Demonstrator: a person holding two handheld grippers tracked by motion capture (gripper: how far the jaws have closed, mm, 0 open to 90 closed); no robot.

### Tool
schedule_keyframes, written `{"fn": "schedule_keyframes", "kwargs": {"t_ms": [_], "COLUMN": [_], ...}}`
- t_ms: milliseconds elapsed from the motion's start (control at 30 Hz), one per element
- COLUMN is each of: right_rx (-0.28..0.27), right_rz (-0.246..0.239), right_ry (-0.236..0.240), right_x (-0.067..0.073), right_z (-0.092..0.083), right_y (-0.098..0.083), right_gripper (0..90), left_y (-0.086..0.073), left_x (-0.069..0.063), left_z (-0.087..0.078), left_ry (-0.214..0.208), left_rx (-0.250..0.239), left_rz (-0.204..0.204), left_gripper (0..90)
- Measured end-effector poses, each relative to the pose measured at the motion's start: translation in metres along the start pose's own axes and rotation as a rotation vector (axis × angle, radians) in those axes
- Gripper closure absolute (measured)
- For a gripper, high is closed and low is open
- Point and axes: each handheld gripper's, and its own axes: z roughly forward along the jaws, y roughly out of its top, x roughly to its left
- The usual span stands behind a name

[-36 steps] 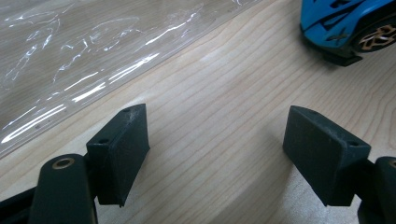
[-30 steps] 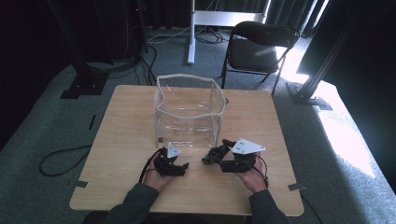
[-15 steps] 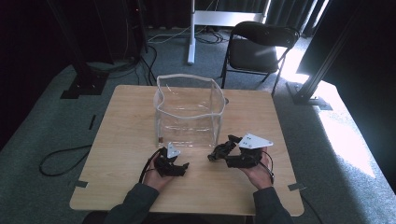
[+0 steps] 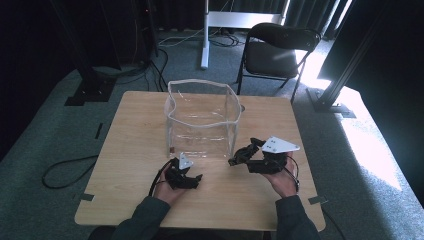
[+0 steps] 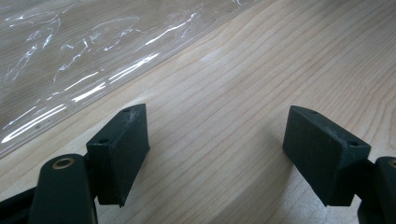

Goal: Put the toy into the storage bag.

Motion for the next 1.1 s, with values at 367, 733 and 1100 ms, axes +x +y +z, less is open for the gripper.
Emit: {"fn": "schedule_keyframes", "kwargs": {"t_ms": [367, 733, 1100], "right_rx": [0.000, -0.006, -0.009], "right_rz": [-0.010, -0.004, -0.008], "right_ry": [-0.032, -0.047, -0.057], "right_x": [-0.019, -0.028, -0.036], "right_z": [-0.008, -0.008, -0.011], "right_y": [0.013, 0.020, 0.029], "right_gripper": [24.5, 24.5, 24.6], "left_y": [0.000, 0.000, 0.000], "left_x": [0.000, 0.000, 0.000], "left_z": [0.000, 0.000, 0.000], "left_ry": [0.001, 0.002, 0.002], "left_rx": [-0.002, -0.002, -0.002], "left_rz": [-0.003, -0.001, -0.001], "left_gripper": [23.2, 23.2, 23.2]}}
